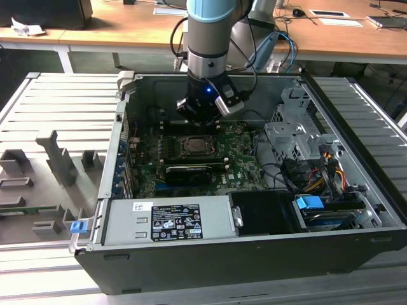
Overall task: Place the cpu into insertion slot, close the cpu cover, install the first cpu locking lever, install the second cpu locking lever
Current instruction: 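Install the second cpu locking lever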
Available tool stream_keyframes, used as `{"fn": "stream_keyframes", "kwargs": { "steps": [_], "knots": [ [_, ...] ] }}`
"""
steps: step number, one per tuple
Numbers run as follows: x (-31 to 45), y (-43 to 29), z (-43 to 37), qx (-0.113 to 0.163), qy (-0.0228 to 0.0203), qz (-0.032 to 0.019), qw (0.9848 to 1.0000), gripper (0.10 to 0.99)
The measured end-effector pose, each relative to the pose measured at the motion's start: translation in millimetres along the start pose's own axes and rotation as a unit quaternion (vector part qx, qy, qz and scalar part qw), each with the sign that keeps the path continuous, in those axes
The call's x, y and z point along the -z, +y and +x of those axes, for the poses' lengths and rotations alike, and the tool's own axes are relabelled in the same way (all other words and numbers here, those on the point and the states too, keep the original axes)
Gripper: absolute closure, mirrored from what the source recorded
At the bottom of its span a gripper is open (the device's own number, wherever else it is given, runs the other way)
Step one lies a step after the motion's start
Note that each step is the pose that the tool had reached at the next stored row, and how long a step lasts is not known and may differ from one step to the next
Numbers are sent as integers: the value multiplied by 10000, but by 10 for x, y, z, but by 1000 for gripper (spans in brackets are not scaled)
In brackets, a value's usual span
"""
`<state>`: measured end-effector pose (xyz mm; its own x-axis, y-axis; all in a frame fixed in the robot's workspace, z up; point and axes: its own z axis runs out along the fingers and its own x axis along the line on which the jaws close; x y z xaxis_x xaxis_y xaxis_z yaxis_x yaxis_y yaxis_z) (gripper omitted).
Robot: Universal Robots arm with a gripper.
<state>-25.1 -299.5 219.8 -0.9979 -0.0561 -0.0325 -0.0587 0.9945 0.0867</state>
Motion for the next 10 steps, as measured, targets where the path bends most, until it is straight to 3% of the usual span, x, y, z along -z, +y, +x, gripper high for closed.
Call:
{"fn": "stream_keyframes", "kwargs": {
  "steps": [3, 6, 7, 10],
  "knots": [
    [20, -23, 1, -1, 0, 0, 10000, 980],
    [128, -14, -3, 0, 5, 0, 10000, 980],
    [206, -7, -5, -1, 4, -1, 10000, 980],
    [342, 5, -10, 0, 4, -1, 10000, 980]
  ]
}}
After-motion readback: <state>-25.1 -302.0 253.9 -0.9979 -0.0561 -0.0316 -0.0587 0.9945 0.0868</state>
